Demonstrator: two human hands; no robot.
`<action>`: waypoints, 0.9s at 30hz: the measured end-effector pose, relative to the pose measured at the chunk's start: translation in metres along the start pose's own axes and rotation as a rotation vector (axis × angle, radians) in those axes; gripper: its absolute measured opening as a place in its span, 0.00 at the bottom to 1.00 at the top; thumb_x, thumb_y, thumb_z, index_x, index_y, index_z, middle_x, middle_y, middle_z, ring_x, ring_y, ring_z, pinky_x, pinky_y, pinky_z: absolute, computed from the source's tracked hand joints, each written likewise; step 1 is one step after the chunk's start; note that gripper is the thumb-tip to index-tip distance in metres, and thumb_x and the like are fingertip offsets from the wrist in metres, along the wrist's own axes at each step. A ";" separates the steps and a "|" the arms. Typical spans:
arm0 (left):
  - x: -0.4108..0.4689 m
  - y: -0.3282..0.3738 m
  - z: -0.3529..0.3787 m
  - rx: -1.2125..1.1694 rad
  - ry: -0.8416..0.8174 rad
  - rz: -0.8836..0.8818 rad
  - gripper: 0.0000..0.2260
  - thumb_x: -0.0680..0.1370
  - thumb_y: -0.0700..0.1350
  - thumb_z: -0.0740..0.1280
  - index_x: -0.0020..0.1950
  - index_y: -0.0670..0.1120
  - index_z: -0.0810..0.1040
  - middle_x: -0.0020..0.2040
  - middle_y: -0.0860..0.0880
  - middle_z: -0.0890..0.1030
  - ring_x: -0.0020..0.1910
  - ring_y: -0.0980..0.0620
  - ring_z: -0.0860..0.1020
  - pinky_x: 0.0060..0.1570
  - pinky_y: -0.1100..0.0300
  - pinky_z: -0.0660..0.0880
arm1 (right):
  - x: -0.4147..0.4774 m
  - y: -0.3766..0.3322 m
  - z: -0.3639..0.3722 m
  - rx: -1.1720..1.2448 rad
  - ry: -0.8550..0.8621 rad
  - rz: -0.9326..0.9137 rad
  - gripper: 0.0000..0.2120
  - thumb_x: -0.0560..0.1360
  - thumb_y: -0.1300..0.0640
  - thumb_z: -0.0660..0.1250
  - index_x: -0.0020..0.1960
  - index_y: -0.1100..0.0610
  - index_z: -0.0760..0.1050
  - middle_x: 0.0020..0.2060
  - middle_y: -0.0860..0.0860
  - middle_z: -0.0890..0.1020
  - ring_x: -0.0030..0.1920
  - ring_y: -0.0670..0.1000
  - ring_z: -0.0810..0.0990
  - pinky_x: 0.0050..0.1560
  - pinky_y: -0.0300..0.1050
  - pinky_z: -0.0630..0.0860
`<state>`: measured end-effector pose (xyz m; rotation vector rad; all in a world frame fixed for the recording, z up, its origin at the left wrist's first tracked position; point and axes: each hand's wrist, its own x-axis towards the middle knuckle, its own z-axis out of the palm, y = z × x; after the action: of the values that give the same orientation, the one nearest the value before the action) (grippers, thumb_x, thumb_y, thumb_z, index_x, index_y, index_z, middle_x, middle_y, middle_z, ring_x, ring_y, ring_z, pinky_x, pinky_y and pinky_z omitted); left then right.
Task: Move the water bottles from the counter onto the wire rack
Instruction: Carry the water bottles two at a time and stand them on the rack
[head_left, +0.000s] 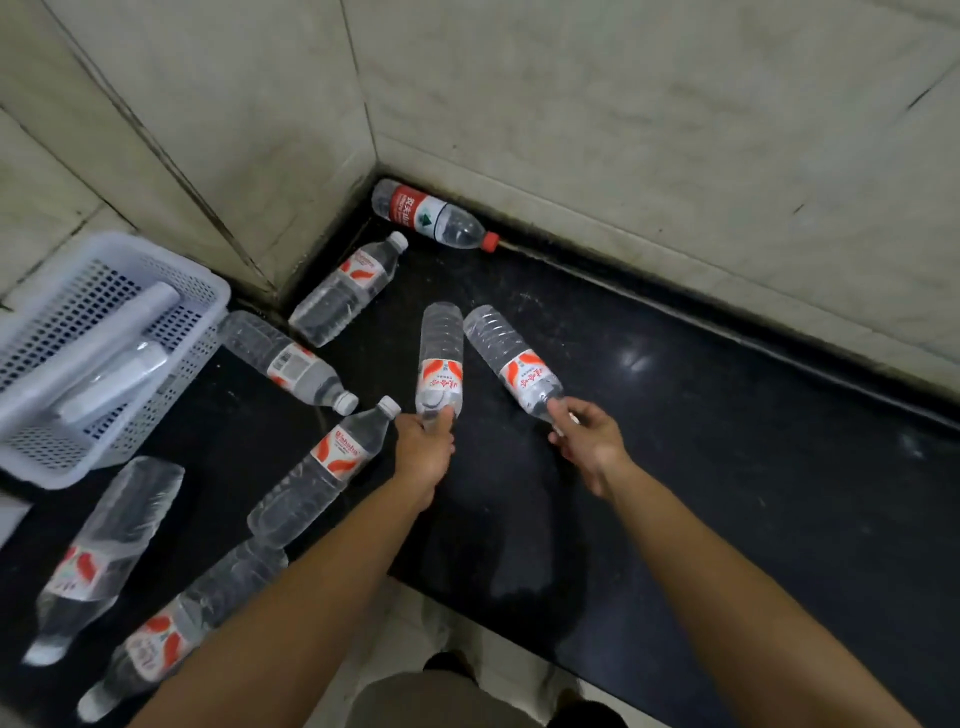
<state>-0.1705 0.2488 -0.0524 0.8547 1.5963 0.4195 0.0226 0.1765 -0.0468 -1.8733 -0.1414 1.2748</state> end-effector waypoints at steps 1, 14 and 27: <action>-0.002 0.008 -0.004 0.057 0.028 0.027 0.32 0.79 0.59 0.66 0.73 0.39 0.62 0.56 0.40 0.80 0.50 0.44 0.81 0.47 0.51 0.78 | -0.004 -0.009 -0.004 -0.031 0.029 -0.048 0.11 0.76 0.50 0.74 0.56 0.52 0.80 0.46 0.51 0.84 0.36 0.46 0.78 0.38 0.39 0.77; -0.084 0.085 -0.023 0.910 0.092 0.790 0.11 0.81 0.50 0.66 0.60 0.46 0.76 0.53 0.45 0.74 0.54 0.42 0.75 0.52 0.52 0.71 | -0.086 -0.102 -0.071 -1.164 -0.009 -0.821 0.14 0.77 0.52 0.67 0.62 0.52 0.80 0.56 0.54 0.78 0.58 0.60 0.79 0.56 0.51 0.76; -0.100 0.021 -0.008 0.393 0.079 0.800 0.21 0.82 0.49 0.65 0.73 0.51 0.65 0.63 0.53 0.76 0.58 0.53 0.75 0.58 0.57 0.70 | -0.084 -0.031 -0.101 -0.548 0.121 -0.646 0.29 0.67 0.46 0.81 0.64 0.47 0.73 0.56 0.48 0.82 0.56 0.50 0.80 0.62 0.49 0.77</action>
<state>-0.1709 0.1916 0.0325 1.8064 1.3703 0.7117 0.0750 0.0951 0.0469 -2.0873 -1.0273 0.7059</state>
